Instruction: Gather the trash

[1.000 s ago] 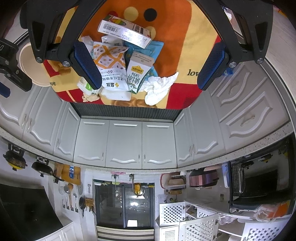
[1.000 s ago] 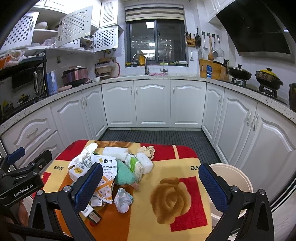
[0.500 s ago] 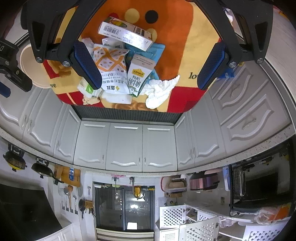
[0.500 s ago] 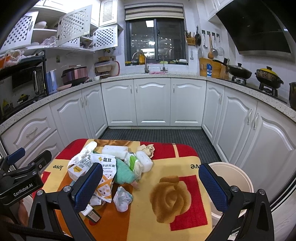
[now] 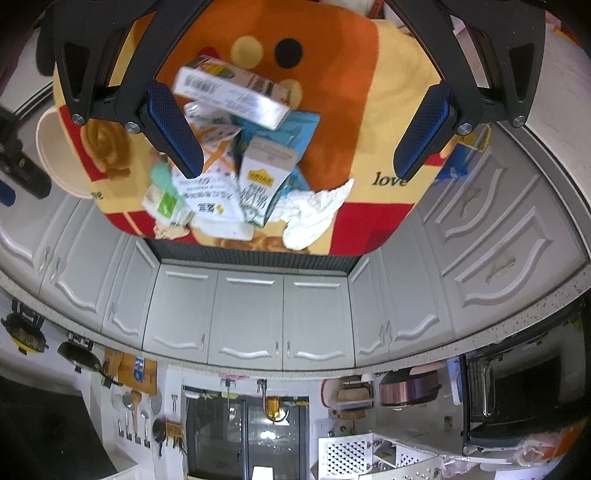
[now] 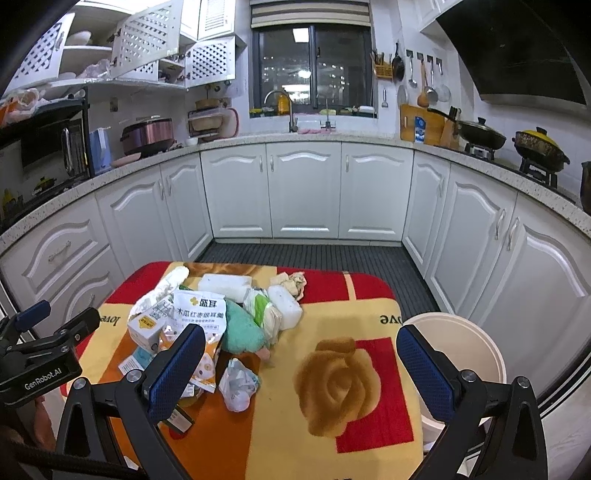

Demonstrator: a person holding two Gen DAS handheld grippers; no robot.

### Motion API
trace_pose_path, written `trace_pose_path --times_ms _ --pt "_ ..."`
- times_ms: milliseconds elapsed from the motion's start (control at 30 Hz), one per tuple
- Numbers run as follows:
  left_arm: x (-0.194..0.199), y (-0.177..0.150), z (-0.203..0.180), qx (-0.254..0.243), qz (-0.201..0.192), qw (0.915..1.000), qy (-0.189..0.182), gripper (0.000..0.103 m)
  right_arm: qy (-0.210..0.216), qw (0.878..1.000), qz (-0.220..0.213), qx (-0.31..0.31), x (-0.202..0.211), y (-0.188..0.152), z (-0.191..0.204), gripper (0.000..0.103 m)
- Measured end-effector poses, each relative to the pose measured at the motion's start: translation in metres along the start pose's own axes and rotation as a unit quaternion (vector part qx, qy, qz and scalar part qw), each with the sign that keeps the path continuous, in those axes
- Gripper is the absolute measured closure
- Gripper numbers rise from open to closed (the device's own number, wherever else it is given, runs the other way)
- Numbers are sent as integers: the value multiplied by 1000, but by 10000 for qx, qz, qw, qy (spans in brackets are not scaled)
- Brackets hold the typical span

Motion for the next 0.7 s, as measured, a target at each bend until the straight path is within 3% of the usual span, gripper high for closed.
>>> trace_pose_path --times_ms 467,700 --pt "-28 -12 43 76 671 9977 108 1 519 9960 705 187 -40 -23 15 0" --pt "-65 10 59 296 840 9959 157 1 1023 9895 1017 -23 -65 -40 16 4"
Point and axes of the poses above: each gripper's, at about its wrist camera, not at the fingertips, and x roughly against the way its jaws point, z to its left, y to its top, the point moved 2 cm from there along -x, roughly the way its jaws point, and after that the axes turned 13 degrees about x, right-handed, at the moved point
